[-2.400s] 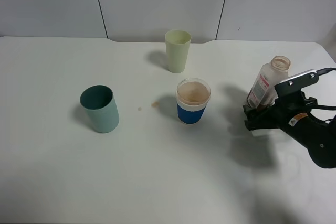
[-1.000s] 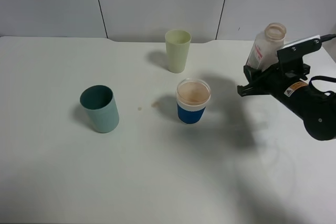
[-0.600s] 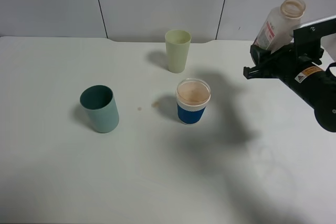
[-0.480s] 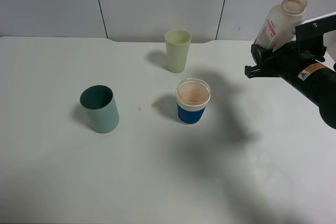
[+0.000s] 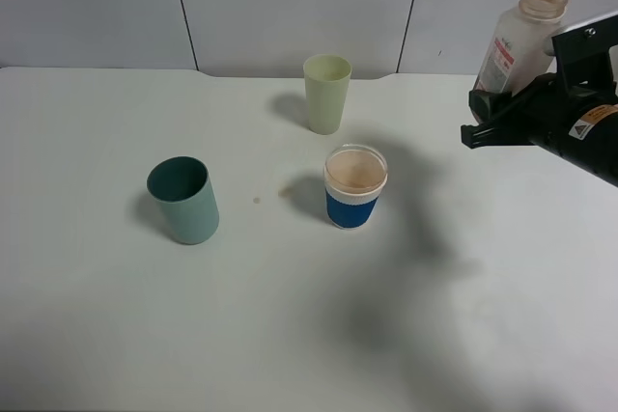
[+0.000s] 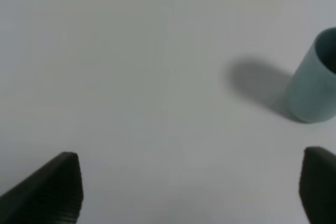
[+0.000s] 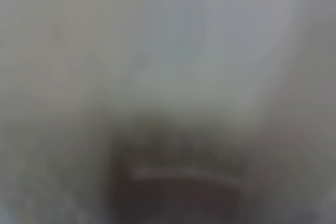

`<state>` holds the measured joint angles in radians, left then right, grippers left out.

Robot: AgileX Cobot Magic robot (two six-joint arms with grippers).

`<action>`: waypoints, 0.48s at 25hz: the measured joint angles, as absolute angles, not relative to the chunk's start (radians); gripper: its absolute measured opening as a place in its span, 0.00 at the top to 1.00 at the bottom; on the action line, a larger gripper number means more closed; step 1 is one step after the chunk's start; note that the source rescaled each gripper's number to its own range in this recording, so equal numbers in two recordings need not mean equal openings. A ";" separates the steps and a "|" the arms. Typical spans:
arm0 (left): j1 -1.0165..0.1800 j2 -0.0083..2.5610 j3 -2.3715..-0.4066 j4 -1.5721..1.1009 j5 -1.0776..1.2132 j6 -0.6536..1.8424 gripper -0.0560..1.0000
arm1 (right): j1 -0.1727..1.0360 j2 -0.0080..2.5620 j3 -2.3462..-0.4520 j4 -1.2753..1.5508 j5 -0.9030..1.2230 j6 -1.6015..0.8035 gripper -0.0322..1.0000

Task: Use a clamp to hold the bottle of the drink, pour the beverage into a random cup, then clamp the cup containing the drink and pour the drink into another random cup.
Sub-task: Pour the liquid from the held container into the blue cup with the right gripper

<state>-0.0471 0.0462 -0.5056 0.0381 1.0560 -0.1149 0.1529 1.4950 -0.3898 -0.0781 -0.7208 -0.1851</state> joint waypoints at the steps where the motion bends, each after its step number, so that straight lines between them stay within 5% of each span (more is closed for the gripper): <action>1: -0.047 0.046 -0.506 0.038 1.056 -0.115 0.47 | 0.164 1.485 -0.390 -0.078 -0.699 -0.185 0.95; 12: -0.047 0.046 -0.506 0.038 1.056 -0.115 0.47 | 0.283 1.473 -0.561 -0.078 -0.344 -0.198 0.95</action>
<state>-0.0471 0.0462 -0.5056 0.0381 1.0560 -0.1149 0.2835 1.4727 -0.5614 -0.0781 -0.3444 -0.1982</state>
